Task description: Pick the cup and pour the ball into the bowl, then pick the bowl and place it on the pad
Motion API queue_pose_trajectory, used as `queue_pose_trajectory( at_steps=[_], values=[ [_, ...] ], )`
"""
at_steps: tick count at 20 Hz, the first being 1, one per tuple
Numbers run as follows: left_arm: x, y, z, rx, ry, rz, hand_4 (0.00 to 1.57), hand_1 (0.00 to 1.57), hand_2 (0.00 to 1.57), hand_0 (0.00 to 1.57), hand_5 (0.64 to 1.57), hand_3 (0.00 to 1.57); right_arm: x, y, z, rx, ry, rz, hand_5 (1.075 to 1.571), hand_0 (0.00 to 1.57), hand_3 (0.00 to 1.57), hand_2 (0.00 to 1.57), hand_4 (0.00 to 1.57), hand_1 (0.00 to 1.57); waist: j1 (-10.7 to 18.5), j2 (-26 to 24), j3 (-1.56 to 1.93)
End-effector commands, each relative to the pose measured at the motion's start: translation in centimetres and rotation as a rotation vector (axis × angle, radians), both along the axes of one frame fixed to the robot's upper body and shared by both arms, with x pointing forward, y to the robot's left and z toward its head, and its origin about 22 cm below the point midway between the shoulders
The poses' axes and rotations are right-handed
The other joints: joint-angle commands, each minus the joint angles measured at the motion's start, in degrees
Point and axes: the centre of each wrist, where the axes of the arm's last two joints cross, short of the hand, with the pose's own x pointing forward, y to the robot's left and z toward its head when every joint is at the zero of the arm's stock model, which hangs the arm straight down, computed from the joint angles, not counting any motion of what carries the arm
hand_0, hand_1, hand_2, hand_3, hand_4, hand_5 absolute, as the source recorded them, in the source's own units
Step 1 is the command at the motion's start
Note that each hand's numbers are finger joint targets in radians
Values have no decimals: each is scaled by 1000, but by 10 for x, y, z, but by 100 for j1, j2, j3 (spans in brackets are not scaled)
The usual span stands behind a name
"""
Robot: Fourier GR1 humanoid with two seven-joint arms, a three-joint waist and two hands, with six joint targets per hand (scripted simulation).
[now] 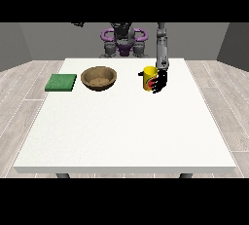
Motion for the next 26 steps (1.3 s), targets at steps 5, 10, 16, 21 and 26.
queue_pose_trajectory(
  at_steps=[5,10,16,21,26],
  values=[
    [0,12,-1,215,-54,152,1067,1322,1571,1322,1487,1571,-13,-19,22,1,-80,30,1562,0,0,0,73,0,-317,376,-2],
    [-1,-30,-15,318,90,80,1095,1336,1571,1336,1498,1571,8,-41,-27,30,139,-49,1559,0,0,0,117,0,200,-923,12],
    [40,-62,30,502,79,112,1111,1371,1571,1371,1515,1571,22,-47,-26,43,176,-51,1559,0,0,0,237,0,234,-958,8],
    [62,-81,59,743,68,256,1026,1415,1571,1415,1552,1571,34,-57,-31,34,182,-32,1562,0,0,0,264,0,17,-1028,21],
    [73,-100,67,844,98,330,940,1411,1571,1411,1564,1571,36,-53,-31,23,135,20,1562,0,0,0,308,0,-135,-785,11]
  ],
)
